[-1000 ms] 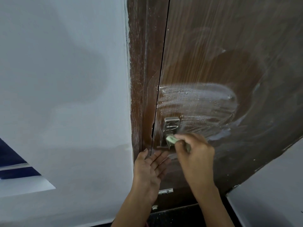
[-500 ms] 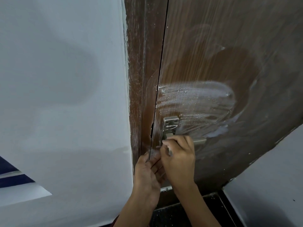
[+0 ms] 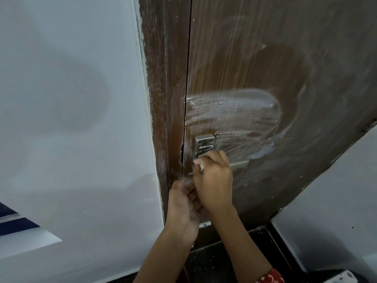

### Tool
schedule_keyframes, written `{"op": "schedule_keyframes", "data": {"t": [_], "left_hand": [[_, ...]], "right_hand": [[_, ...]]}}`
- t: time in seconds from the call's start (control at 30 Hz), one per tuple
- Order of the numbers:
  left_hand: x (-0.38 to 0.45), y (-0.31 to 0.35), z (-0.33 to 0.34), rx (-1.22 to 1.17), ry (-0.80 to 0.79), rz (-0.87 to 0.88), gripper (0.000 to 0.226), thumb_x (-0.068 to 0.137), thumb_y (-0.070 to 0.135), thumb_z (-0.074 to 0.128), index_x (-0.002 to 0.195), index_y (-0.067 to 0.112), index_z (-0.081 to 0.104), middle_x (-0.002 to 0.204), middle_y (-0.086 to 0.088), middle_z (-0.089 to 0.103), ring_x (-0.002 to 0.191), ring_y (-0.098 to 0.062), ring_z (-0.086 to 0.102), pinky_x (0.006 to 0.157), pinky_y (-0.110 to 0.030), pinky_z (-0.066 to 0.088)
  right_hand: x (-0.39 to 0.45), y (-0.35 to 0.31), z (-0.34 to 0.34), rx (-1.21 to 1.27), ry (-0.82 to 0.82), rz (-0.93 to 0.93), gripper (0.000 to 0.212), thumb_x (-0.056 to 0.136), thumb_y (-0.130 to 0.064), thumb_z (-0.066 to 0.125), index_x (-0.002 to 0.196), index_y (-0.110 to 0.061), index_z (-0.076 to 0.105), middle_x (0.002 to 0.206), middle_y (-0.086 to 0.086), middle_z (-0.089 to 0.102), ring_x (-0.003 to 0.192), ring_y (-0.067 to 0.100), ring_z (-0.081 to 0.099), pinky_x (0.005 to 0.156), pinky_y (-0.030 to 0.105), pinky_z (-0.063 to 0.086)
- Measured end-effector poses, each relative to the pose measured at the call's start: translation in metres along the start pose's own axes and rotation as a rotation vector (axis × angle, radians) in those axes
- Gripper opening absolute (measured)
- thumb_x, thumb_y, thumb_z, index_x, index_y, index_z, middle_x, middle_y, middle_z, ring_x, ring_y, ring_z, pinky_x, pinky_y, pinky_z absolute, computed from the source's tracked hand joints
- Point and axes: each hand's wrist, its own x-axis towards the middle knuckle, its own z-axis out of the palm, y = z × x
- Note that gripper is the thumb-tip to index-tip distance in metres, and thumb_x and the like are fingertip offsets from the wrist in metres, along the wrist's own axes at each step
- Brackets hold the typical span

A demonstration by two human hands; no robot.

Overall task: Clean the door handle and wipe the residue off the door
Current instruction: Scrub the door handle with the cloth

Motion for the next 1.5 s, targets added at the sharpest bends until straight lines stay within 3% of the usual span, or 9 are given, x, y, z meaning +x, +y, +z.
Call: {"op": "schedule_keyframes", "data": {"t": [0.2,0.37,0.47,0.63,0.73,0.9,1.07,1.3,1.5], "left_hand": [[-0.002,0.010,0.004,0.023,0.007,0.030,0.049,0.098,0.041,0.033,0.111,0.005,0.063,0.102,-0.012,0.067,0.093,-0.025,0.059,0.085,-0.038,0.042],[-0.004,0.011,-0.001,0.071,0.041,0.144,0.046,0.099,0.039,0.029,0.115,0.011,0.062,0.112,-0.007,0.069,0.104,-0.020,0.063,0.094,-0.035,0.041],[-0.006,0.009,0.002,0.080,0.071,0.197,0.045,0.099,0.038,0.032,0.111,0.011,0.065,0.109,-0.007,0.071,0.102,-0.019,0.064,0.083,-0.030,0.044],[-0.008,0.005,0.000,0.121,0.059,0.285,0.044,0.099,0.039,0.030,0.113,0.013,0.064,0.110,-0.002,0.071,0.104,-0.015,0.064,0.090,-0.029,0.044],[-0.008,0.003,0.000,0.156,0.034,0.298,0.046,0.100,0.040,0.027,0.115,0.015,0.062,0.114,-0.001,0.069,0.106,-0.014,0.063,0.086,-0.026,0.044],[-0.010,-0.001,0.007,0.178,-0.032,0.278,0.046,0.100,0.040,0.027,0.117,0.013,0.060,0.121,-0.004,0.065,0.109,-0.015,0.061,0.087,-0.024,0.044],[-0.009,-0.006,0.016,0.155,-0.020,0.293,0.049,0.098,0.042,0.031,0.123,0.009,0.058,0.115,-0.005,0.067,0.105,-0.016,0.062,0.087,-0.025,0.045],[-0.008,-0.010,0.021,0.153,0.010,0.303,0.052,0.098,0.045,0.030,0.128,0.010,0.054,0.124,-0.006,0.062,0.108,-0.017,0.061,0.087,-0.027,0.045],[-0.010,-0.019,0.032,0.083,0.088,0.343,0.049,0.098,0.043,0.033,0.123,0.010,0.059,0.108,-0.003,0.069,0.101,-0.016,0.063,0.080,-0.028,0.045]], "right_hand": [[-0.034,0.016,-0.011,0.239,0.110,0.041,0.012,0.073,0.000,0.073,0.078,-0.011,0.072,0.082,-0.002,0.065,0.078,0.005,0.059,0.069,0.011,0.047],[-0.042,0.016,-0.010,1.169,0.193,1.184,0.015,0.081,-0.003,0.066,0.091,-0.013,0.069,0.092,0.005,0.071,0.087,0.015,0.068,0.063,0.018,0.053],[-0.023,0.007,-0.007,1.658,0.021,1.473,0.026,0.090,0.003,0.048,0.116,0.001,0.056,0.109,0.019,0.062,0.099,0.022,0.063,0.079,0.027,0.055],[-0.016,0.016,-0.026,1.822,-0.073,1.531,0.024,0.086,0.011,0.044,0.104,0.005,0.059,0.104,0.024,0.062,0.093,0.025,0.063,0.068,0.032,0.059],[-0.015,0.039,-0.036,1.751,0.062,1.534,0.033,0.088,0.009,0.045,0.117,-0.002,0.055,0.105,0.019,0.060,0.090,0.021,0.062,0.054,0.024,0.058],[-0.009,0.048,-0.042,1.663,0.290,1.480,0.028,0.088,0.003,0.051,0.113,-0.008,0.059,0.116,0.014,0.061,0.095,0.017,0.063,0.063,0.022,0.053],[-0.025,0.025,-0.027,1.774,-0.100,1.439,0.035,0.087,0.005,0.051,0.121,-0.005,0.051,0.101,0.017,0.064,0.080,0.018,0.068,0.055,0.021,0.056],[-0.006,0.075,-0.053,1.746,0.135,1.434,0.035,0.086,0.006,0.049,0.119,-0.005,0.057,0.107,0.014,0.064,0.091,0.017,0.064,0.060,0.021,0.058],[-0.018,0.046,-0.042,1.770,-0.260,1.456,0.018,0.086,0.007,0.051,0.102,0.005,0.059,0.094,0.019,0.068,0.083,0.020,0.067,0.062,0.022,0.058]]}}
